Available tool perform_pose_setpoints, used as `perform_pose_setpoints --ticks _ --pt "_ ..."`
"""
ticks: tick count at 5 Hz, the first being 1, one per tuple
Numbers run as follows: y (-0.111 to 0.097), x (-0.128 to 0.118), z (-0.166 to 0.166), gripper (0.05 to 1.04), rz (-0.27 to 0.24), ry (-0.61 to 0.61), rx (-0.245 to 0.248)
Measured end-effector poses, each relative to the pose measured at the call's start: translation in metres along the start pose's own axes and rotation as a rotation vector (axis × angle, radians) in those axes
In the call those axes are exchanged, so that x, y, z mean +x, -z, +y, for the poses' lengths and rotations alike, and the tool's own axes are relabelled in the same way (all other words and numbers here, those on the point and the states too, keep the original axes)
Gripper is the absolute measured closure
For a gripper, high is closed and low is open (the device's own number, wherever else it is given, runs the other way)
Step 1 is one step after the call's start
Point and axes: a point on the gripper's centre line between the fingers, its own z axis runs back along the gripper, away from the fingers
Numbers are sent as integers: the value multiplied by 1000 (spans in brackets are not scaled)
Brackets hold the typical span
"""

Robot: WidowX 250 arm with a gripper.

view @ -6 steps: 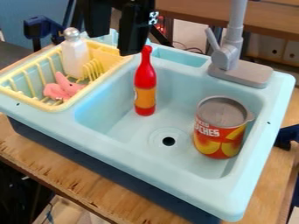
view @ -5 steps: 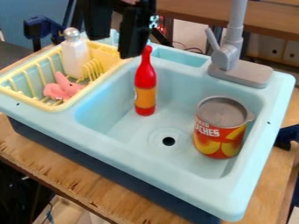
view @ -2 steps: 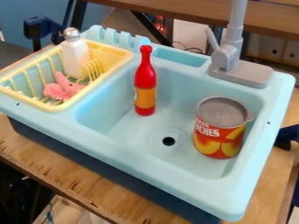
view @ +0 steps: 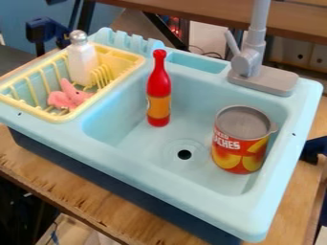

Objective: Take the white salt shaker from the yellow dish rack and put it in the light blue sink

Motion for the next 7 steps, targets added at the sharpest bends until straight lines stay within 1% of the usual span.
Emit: perform_pose_setpoints --ticks 1,2,3,4,5,6,7 --pt "16 9 7 83 7 -11 -24" --pt "36 21 15 83 32 -32 -47" --pt "46 27 22 83 57 -63 -56" --pt "60 34 27 83 109 -102 -54" --pt "72 40 23 83 132 -117 -62" --pt "75 43 24 83 125 -139 -55" --pt "79 44 19 138 135 -129 -61"
